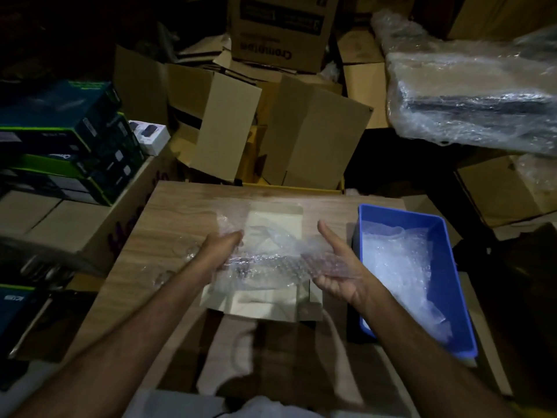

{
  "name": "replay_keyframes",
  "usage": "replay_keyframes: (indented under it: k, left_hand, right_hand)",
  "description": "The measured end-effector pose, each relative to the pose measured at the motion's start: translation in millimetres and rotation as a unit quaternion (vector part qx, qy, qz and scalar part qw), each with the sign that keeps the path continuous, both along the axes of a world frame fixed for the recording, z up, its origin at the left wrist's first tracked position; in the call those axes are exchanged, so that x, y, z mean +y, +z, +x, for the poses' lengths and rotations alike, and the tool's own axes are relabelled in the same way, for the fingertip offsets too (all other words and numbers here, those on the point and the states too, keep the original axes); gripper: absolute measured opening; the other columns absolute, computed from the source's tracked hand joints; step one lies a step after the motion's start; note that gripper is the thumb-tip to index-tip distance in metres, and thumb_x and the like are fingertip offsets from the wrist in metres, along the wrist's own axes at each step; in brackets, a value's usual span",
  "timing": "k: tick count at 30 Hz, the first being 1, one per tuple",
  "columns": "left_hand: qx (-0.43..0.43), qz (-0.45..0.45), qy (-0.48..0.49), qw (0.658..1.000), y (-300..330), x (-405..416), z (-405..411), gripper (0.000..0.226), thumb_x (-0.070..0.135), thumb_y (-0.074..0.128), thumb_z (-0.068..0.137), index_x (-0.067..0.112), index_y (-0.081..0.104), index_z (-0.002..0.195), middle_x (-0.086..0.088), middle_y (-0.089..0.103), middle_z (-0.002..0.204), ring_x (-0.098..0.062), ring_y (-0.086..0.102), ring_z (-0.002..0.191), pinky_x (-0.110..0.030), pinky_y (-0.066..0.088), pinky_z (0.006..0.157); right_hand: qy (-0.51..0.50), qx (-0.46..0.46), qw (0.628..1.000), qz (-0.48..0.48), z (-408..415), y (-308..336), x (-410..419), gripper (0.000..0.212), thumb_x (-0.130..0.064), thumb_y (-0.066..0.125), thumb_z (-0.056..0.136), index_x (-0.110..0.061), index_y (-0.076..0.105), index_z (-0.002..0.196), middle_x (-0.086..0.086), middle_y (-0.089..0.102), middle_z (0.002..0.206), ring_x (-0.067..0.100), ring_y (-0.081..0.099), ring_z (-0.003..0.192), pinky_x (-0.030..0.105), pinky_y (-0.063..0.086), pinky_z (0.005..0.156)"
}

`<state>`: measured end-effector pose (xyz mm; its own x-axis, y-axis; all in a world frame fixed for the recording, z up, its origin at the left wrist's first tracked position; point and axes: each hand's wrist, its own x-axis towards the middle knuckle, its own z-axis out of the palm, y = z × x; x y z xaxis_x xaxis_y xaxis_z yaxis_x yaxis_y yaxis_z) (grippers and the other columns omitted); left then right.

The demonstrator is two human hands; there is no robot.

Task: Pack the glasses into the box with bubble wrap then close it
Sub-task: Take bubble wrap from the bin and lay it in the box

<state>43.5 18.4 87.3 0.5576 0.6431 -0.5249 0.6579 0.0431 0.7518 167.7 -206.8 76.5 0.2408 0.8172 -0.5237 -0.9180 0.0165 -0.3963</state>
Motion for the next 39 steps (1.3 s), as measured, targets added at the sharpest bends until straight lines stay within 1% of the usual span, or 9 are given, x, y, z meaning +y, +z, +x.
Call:
replay_keyframes:
  k: [4, 8, 17, 24, 29, 31, 34, 37, 39]
  left_hand:
    - [0.007, -0.001, -0.009, 1.000, -7.6, 4.8, -11.8, 0.035, 0.042, 0.059, 0.097, 0.008, 0.068, 0.099, -0.004, 0.058, 0.083, -0.020, 0.053, 0.072, -0.030, 0.040, 0.064]
    - [0.030, -0.066, 0.011, 0.997, -10.5, 12.0, -19.8, 0.025, 0.035, 0.058, 0.100, 0.018, 0.061, 0.082, -0.002, 0.061, 0.090, -0.021, 0.056, 0.076, -0.027, 0.041, 0.068]
    - [0.015, -0.035, -0.031, 0.999, -7.1, 19.1, -34.8, 0.038, 0.046, 0.048, 0.103, 0.015, 0.063, 0.121, -0.002, 0.056, 0.114, -0.020, 0.056, 0.094, -0.030, 0.043, 0.072]
    - [-0.055, -0.103, -0.071, 0.991, -16.6, 26.4, -63.8, 0.056, 0.030, 0.080, 0.085, 0.018, 0.051, 0.131, -0.004, 0.065, 0.119, -0.018, 0.066, 0.104, -0.033, 0.058, 0.077]
    - [-0.112, -0.048, -0.034, 0.992, -38.5, 24.1, -72.5, 0.099, 0.031, 0.082, 0.084, 0.022, 0.017, 0.157, -0.018, 0.052, 0.147, -0.021, 0.070, 0.101, -0.036, 0.059, 0.078]
    - [-0.127, 0.014, -0.049, 0.991, -33.0, 22.1, -72.2, 0.088, 0.024, 0.074, 0.092, 0.029, 0.015, 0.157, -0.012, 0.059, 0.136, -0.023, 0.071, 0.103, -0.040, 0.061, 0.081]
    - [-0.184, 0.075, -0.089, 0.976, -24.5, 19.1, -69.3, 0.055, 0.009, 0.065, 0.097, 0.027, 0.041, 0.143, 0.001, 0.068, 0.099, -0.019, 0.070, 0.085, -0.033, 0.061, 0.067]
    - [-0.201, 0.087, -0.133, 0.967, -20.9, 21.0, -69.4, 0.025, 0.006, 0.061, 0.099, 0.025, 0.069, 0.114, 0.000, 0.075, 0.103, -0.010, 0.067, 0.083, -0.020, 0.053, 0.059]
    - [-0.202, 0.074, -0.123, 0.969, -20.0, 24.1, -69.7, 0.023, 0.007, 0.064, 0.097, 0.026, 0.074, 0.108, 0.004, 0.078, 0.102, -0.008, 0.065, 0.080, -0.020, 0.052, 0.062]
  right_hand:
    - [-0.012, -0.043, 0.999, 0.013, -13.1, -19.6, -11.9, 0.079, -0.018, 0.102, 0.056, 0.000, 0.067, 0.125, 0.021, 0.058, 0.141, 0.027, 0.059, 0.122, 0.028, 0.050, 0.097]
    - [-0.021, 0.003, 0.999, 0.046, -25.6, -32.7, -27.2, 0.083, -0.007, 0.103, 0.045, 0.006, 0.070, 0.120, 0.027, 0.065, 0.128, 0.034, 0.071, 0.108, 0.042, 0.058, 0.093]
    - [0.053, -0.237, 0.955, -0.173, -46.4, -45.0, 4.8, 0.071, -0.049, 0.079, 0.080, -0.018, 0.058, 0.141, 0.000, 0.060, 0.142, 0.021, 0.056, 0.128, 0.031, 0.048, 0.100]
    - [-0.080, -0.267, 0.935, -0.218, -52.0, -41.5, 10.8, 0.032, -0.037, 0.073, 0.092, -0.006, 0.074, 0.099, 0.001, 0.069, 0.079, 0.013, 0.063, 0.067, 0.022, 0.048, 0.061]
    - [-0.151, -0.047, 0.969, -0.190, -54.1, -39.6, 8.3, 0.020, -0.022, 0.064, 0.096, -0.003, 0.069, 0.101, 0.006, 0.072, 0.070, 0.014, 0.068, 0.053, 0.024, 0.054, 0.048]
    - [-0.176, -0.029, 0.966, -0.189, -55.7, -43.9, 8.3, 0.025, -0.021, 0.063, 0.093, -0.003, 0.065, 0.110, 0.011, 0.072, 0.081, 0.019, 0.071, 0.062, 0.027, 0.057, 0.053]
    - [-0.187, -0.208, 0.926, -0.255, -58.1, -45.9, 4.3, 0.012, -0.020, 0.060, 0.098, -0.009, 0.063, 0.102, 0.014, 0.068, 0.096, 0.021, 0.070, 0.077, 0.031, 0.058, 0.061]
    - [-0.178, -0.368, 0.866, -0.289, -60.3, -44.3, -1.5, 0.027, -0.025, 0.056, 0.103, -0.021, 0.050, 0.128, 0.002, 0.063, 0.102, 0.012, 0.066, 0.081, 0.037, 0.061, 0.076]
    - [-0.192, -0.422, 0.850, -0.250, -59.5, -45.1, -4.3, 0.038, -0.016, 0.053, 0.104, -0.030, 0.045, 0.139, 0.001, 0.061, 0.105, 0.002, 0.063, 0.069, 0.028, 0.058, 0.065]
